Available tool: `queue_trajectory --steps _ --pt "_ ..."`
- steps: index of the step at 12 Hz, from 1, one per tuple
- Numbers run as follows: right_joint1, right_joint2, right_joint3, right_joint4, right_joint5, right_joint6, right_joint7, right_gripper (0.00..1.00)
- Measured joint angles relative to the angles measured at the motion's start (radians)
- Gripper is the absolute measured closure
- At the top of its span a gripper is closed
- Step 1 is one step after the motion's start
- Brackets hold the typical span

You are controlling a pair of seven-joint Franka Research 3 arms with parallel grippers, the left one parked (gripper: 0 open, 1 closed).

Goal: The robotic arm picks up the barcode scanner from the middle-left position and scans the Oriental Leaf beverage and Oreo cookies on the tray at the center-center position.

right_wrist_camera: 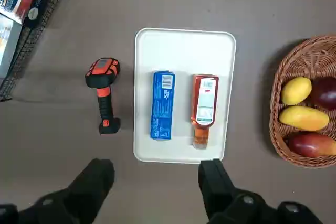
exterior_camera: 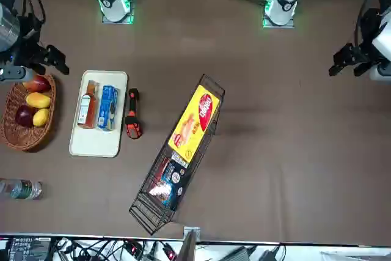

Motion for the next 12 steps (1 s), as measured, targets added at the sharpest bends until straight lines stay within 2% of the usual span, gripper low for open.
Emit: queue_trajectory --steps 6,12 --pt "0.005 0.008 0.003 0.001 0.0 0.0 0.0 0.0" --pt "0.049 0.095 0.011 -0.02 0.001 0.025 0.011 0.0"
